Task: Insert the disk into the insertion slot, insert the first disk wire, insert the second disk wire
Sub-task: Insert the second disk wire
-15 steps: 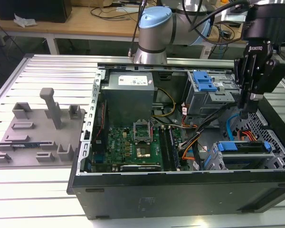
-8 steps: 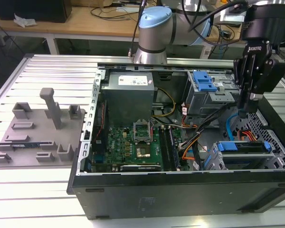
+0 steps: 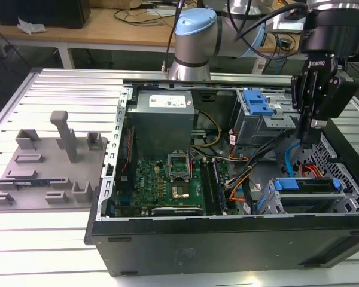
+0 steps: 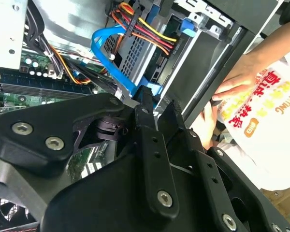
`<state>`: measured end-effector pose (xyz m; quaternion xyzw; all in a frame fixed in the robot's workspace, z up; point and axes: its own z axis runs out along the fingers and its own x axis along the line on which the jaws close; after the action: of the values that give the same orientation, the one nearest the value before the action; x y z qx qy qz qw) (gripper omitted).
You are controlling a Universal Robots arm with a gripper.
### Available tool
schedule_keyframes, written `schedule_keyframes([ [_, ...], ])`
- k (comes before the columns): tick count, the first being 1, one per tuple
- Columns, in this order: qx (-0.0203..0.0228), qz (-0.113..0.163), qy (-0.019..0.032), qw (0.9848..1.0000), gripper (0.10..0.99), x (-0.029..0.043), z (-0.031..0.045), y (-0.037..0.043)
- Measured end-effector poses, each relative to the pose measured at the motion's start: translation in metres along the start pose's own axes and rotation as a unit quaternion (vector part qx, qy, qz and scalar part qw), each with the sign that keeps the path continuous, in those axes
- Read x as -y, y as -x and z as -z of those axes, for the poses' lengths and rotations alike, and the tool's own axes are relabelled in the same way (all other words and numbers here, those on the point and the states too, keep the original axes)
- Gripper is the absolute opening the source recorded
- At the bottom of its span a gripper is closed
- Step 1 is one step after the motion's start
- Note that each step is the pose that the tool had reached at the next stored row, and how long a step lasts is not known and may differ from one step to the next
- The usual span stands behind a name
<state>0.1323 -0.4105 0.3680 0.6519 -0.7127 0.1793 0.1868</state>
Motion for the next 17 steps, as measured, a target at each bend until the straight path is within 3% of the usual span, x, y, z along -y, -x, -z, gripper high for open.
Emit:
schedule_keyframes([
  [12,-0.0001,-0.001,0.0007,1.0000,0.322,-0.0013,-0.0024,0.0013],
  [13,-0.0001,-0.001,0.0007,1.0000,0.306,-0.0013,-0.0025,0.0013],
  [15,-0.0001,-0.001,0.0008,1.0000,0.169,-0.0013,-0.0027,0.0014],
  [17,-0.0001,-0.002,0.0009,1.0000,0.169,-0.0013,-0.0028,0.0015],
])
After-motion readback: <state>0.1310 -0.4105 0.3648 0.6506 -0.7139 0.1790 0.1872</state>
